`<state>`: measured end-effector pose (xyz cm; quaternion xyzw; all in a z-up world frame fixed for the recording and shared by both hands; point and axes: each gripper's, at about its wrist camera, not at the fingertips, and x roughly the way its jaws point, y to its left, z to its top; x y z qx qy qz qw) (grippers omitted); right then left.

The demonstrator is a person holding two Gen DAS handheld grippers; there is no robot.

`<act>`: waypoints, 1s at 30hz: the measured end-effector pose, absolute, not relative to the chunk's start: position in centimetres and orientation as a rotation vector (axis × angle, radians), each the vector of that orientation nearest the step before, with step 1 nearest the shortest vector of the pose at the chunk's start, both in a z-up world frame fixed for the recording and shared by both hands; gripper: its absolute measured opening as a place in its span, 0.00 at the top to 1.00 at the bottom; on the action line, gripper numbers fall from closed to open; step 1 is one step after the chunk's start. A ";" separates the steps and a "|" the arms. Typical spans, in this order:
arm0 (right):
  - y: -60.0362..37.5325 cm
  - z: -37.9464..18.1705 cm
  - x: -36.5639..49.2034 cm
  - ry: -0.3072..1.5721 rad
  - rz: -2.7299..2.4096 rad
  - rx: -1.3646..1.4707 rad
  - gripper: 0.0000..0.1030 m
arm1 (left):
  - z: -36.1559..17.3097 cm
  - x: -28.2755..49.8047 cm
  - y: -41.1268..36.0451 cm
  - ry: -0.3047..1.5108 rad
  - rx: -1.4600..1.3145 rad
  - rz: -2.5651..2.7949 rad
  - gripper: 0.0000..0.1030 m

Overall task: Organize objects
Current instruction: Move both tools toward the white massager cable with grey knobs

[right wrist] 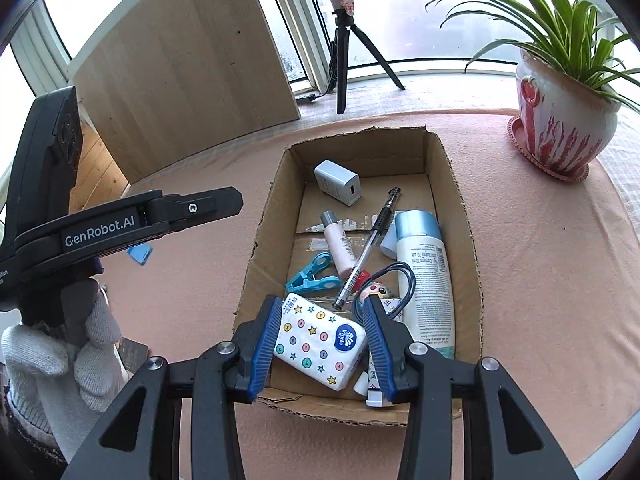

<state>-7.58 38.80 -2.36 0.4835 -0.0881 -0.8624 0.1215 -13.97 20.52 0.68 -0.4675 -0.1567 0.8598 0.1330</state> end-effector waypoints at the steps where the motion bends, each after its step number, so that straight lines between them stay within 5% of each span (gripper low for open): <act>1: 38.2 -2.3 -7.7 -0.252 -2.511 1.407 0.62 | 0.8 -13.5 19.2 -0.468 -1.358 2.511 0.47; 17: 24.3 -2.4 -6.7 -0.045 -2.267 1.356 0.62 | -2.5 -3.9 -1.7 -0.759 -1.523 2.731 0.41; 30: 10.7 -5.5 -3.5 0.305 -2.002 1.349 0.62 | -8.4 0.2 -11.0 -0.945 -1.684 2.734 0.37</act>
